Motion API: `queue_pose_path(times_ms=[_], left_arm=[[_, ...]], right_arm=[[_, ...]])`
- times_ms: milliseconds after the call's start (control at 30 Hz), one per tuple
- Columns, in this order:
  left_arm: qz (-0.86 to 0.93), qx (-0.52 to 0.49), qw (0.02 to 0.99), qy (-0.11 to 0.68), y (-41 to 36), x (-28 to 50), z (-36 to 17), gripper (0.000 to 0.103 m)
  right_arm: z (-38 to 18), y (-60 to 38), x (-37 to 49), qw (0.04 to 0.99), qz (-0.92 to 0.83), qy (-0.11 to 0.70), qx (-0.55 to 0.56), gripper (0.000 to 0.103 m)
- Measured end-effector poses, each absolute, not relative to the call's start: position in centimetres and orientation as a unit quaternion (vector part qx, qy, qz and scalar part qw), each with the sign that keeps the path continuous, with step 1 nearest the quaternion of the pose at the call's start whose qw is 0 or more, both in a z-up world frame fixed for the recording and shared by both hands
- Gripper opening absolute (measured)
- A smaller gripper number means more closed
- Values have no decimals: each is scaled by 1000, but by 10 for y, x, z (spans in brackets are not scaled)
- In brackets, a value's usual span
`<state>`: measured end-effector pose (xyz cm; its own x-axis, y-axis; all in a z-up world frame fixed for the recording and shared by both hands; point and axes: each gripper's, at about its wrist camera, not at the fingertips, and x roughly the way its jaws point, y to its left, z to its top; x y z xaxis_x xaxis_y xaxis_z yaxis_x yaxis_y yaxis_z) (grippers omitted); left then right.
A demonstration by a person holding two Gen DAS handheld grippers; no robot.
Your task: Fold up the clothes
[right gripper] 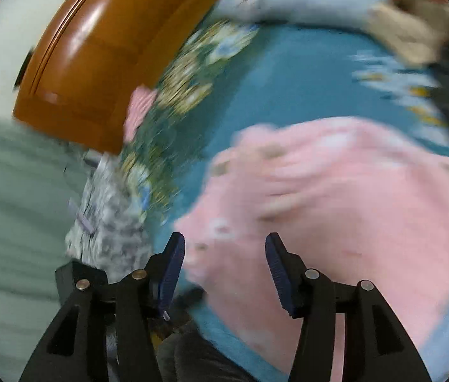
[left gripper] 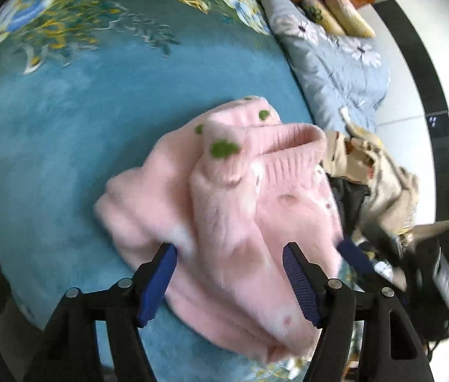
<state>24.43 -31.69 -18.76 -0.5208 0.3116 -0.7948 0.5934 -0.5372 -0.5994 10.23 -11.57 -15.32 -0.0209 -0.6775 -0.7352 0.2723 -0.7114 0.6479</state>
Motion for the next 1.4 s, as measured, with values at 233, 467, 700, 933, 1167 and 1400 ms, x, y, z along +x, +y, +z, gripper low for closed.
queue_pose_path(times_ms=[233, 467, 700, 933, 1167, 1400], left_arm=[[-752, 486, 133, 424, -310, 216, -186, 31], [-777, 455, 115, 420, -320, 232, -170, 29], [-732, 478, 122, 470, -334, 253, -186, 48], [-802, 456, 89, 375, -303, 220, -130, 53], [-757, 564, 108, 313, -277, 181, -203, 53], [-805, 507, 85, 296, -282, 203, -151, 62]], right_arm=[[-182, -5, 117, 216, -708, -167, 651, 54], [-196, 20, 127, 203, -692, -185, 667, 54], [-184, -3, 128, 219, -708, -130, 658, 54], [-155, -26, 132, 258, -738, -82, 618, 54], [-195, -49, 144, 265, -707, -64, 653, 55], [-188, -37, 153, 288, -711, -106, 633, 55]])
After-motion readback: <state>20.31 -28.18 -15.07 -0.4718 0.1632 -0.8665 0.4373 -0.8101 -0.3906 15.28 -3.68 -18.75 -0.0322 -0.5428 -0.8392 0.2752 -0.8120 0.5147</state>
